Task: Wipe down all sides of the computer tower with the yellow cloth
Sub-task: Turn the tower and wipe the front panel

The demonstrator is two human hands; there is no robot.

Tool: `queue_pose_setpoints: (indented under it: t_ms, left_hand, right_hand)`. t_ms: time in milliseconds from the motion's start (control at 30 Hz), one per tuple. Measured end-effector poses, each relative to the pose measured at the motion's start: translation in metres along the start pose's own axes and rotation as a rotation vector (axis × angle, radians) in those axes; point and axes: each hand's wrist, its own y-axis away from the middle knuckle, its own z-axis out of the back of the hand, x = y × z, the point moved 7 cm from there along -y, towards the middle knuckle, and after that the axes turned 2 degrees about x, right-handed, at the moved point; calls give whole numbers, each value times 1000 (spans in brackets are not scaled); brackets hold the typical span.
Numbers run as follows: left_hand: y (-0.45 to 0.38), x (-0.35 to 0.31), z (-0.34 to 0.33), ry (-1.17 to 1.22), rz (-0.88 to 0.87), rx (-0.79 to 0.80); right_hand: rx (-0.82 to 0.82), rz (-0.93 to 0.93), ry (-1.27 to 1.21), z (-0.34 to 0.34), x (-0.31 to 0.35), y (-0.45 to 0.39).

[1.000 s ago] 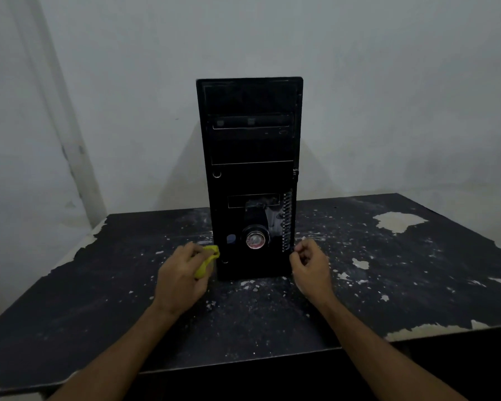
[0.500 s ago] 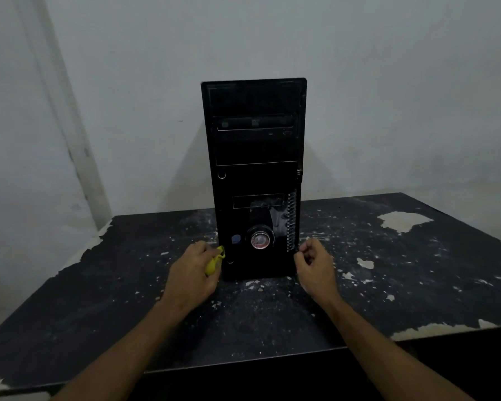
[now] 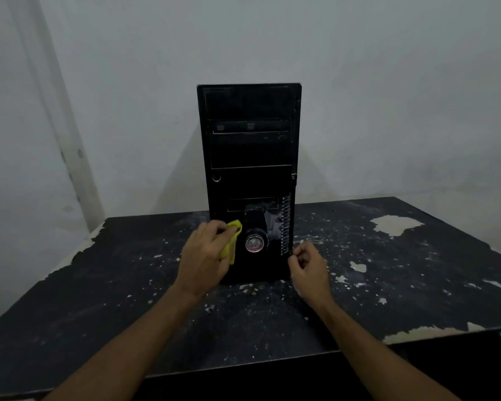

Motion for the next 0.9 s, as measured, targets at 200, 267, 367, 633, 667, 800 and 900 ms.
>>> queue_pose_setpoints:
  t_ms: [200,267,367,633,667,800,900]
  left_hand:
    - [-7,-14,-6,-10,-76,40]
    - [6,-11,-9,19,-20,58]
    - [-5,-9,-6,90,44,11]
    - [-25,-29,9,542,283,-104]
    - [-24,-32,9,630,331,-109]
    - [-19,-47,-4,1174,634,-21]
    - [-14,-51,-5,1242,578,60]
  right_hand:
    - [10,-18,-6,0,1,-2]
    - [3,-18,-9,1,3,-1]
    - [-16,18,-11,5,11,4]
    - [-65,305,-84,1,95,24]
    - [-43,356,-76,-2,110,27]
    - [54,482,-14,-16,142,36]
    - [98,503,24,-14,135,34]
